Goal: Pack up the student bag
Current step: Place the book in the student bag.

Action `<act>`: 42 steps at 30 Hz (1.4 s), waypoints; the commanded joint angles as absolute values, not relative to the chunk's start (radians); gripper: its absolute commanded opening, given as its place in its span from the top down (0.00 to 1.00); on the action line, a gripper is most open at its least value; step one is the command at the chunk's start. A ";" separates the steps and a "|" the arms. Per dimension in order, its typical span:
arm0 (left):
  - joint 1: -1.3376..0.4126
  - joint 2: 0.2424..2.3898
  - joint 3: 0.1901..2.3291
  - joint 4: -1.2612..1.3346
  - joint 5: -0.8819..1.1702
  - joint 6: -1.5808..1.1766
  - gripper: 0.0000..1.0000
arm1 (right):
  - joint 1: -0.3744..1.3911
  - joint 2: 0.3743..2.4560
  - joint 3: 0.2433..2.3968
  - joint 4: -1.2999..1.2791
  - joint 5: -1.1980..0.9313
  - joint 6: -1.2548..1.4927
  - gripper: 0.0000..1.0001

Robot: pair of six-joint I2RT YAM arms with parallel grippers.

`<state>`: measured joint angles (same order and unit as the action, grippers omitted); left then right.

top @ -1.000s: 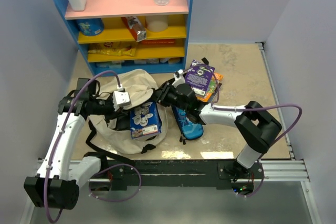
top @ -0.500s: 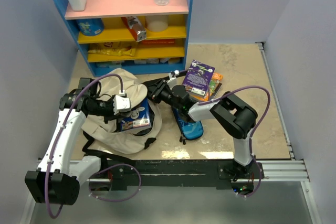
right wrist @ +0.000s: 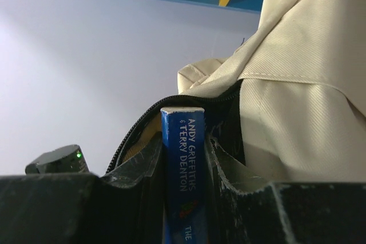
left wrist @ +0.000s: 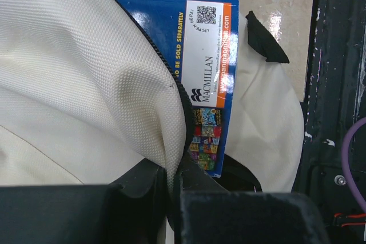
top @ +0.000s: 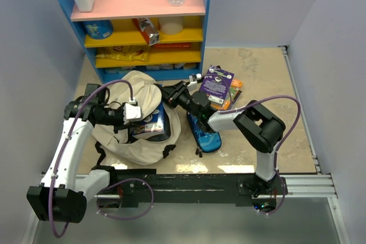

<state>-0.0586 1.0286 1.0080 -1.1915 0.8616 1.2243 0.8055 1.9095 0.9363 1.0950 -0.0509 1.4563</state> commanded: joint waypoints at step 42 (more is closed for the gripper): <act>-0.067 1.068 1.063 -1.157 0.982 1.086 1.00 | 1.065 1.960 1.229 0.600 0.357 1.192 0.63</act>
<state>-0.0612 1.0676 1.1015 -1.2148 0.9993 1.0370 1.0679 1.9987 1.1538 0.6838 0.3256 1.2072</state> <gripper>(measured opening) 0.074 0.287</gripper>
